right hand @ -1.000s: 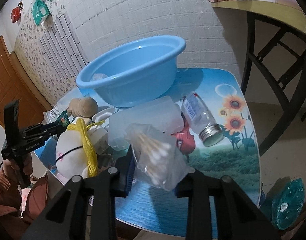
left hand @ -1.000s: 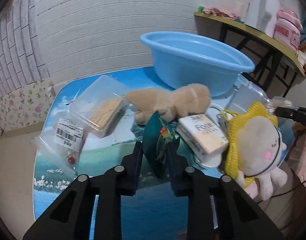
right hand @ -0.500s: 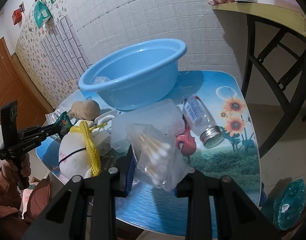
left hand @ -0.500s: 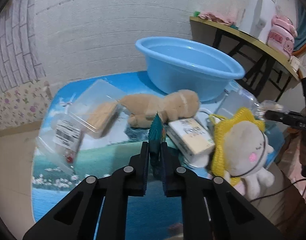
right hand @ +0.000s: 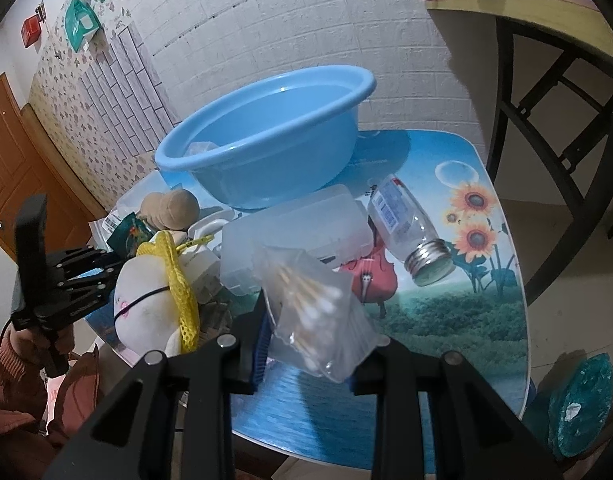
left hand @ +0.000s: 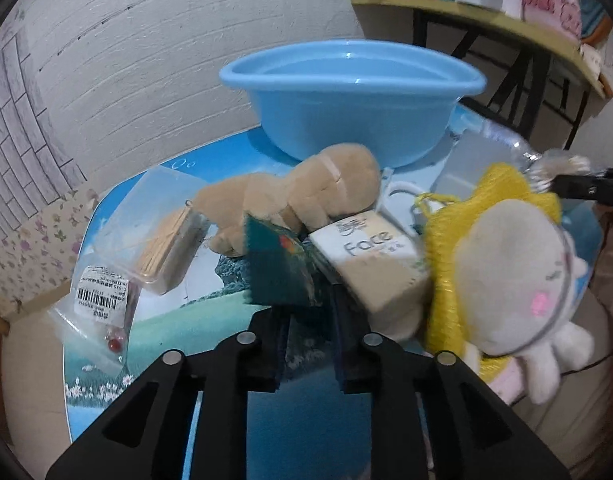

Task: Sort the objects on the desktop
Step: 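Carry the green pouch and swab bag over the basin and release both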

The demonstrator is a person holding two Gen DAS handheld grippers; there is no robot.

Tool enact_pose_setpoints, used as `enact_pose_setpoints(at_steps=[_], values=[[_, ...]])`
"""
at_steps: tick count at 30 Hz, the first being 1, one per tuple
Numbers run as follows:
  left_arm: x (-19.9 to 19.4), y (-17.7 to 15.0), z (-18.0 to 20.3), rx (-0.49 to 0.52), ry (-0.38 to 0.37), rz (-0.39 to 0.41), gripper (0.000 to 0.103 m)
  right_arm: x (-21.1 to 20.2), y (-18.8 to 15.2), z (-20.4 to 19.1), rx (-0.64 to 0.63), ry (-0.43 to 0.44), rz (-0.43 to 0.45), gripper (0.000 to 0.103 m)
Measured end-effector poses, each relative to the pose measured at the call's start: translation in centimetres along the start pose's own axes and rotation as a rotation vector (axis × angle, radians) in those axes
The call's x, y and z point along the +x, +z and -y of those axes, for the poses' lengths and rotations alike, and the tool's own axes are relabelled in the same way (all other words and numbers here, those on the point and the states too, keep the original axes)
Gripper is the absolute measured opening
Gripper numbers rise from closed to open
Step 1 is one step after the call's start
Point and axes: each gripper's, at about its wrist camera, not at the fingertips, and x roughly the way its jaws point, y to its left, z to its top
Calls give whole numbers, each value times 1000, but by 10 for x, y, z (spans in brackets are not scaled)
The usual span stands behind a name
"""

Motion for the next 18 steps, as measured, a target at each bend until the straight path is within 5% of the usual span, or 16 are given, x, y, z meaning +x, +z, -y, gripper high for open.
enact_pose_setpoints(at_steps=[5,18], values=[[-5,1,-8,-61,-81,22,8,-1,-1,0,5,-2,7,28],[-50,14,-40,-185,-74,61,7,-19,13,-3,5,-4,76,27]])
